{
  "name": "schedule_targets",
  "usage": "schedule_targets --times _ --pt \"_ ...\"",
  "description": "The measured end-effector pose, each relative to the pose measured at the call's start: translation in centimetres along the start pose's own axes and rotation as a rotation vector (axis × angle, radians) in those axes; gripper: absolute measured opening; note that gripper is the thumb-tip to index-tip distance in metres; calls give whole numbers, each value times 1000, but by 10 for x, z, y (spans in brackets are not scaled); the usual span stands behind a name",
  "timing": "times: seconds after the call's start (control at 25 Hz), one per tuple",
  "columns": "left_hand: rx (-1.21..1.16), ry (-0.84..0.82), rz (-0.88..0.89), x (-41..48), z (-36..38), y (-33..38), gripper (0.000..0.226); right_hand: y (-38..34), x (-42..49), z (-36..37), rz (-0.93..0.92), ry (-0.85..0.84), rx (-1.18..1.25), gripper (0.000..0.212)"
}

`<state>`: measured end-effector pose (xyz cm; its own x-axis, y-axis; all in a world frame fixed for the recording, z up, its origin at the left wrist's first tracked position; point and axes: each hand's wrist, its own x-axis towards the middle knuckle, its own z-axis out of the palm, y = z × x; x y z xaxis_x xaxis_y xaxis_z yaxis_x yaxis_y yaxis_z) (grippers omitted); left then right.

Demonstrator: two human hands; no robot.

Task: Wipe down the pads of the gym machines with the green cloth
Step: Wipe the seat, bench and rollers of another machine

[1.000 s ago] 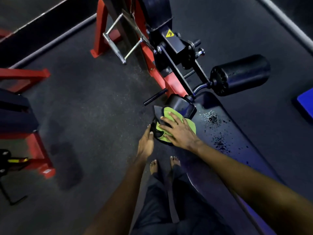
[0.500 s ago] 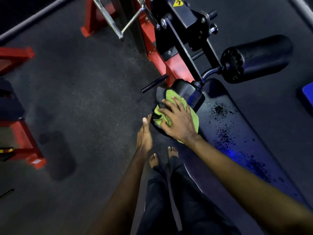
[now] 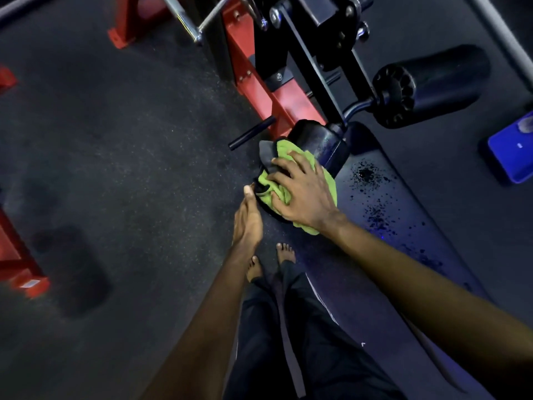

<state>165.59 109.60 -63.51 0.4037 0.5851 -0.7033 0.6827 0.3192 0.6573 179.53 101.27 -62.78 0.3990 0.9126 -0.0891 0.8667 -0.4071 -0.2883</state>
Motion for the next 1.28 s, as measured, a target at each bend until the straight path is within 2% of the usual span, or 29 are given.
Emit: schedule_targets --times 0.08,0.2,0.28,0.32,0.48,0.56,0.72,0.88,0.96,1.08,1.16,1.24,1.28 --pt "-4 -21 39 -3 -1 -1 65 19 4 -9 -9 13 -3 44" --pt "40 -50 76 1 -2 -2 65 50 32 -34 264 145 86 45" --pt "60 -63 63 4 0 -2 66 38 43 -33 377 185 63 45" --pt "47 -61 57 6 2 -3 65 24 45 -27 352 166 18 46" --pt "-91 -23 8 9 19 -5 57 -3 35 -14 -34 -85 -88 53" --pt "-98 -5 30 10 25 -5 54 14 53 -25 -16 -60 -50 52" --pt "-83 63 93 11 34 -5 49 38 59 -29 214 127 44 45" --pt "-65 99 163 17 35 -12 47 20 2 7 444 490 313 44" --pt "-54 76 139 29 31 -16 46 13 -24 26 474 589 414 47" --pt "-7 79 97 32 29 -14 46 22 -37 38 463 635 523 48" --pt "66 177 236 19 34 -7 45 34 -28 38 498 694 558 48" --pt "117 248 438 5 43 -6 43 45 -14 30 627 773 669 50" --pt "119 249 470 4 48 -8 44 46 -8 26 711 792 743 51"
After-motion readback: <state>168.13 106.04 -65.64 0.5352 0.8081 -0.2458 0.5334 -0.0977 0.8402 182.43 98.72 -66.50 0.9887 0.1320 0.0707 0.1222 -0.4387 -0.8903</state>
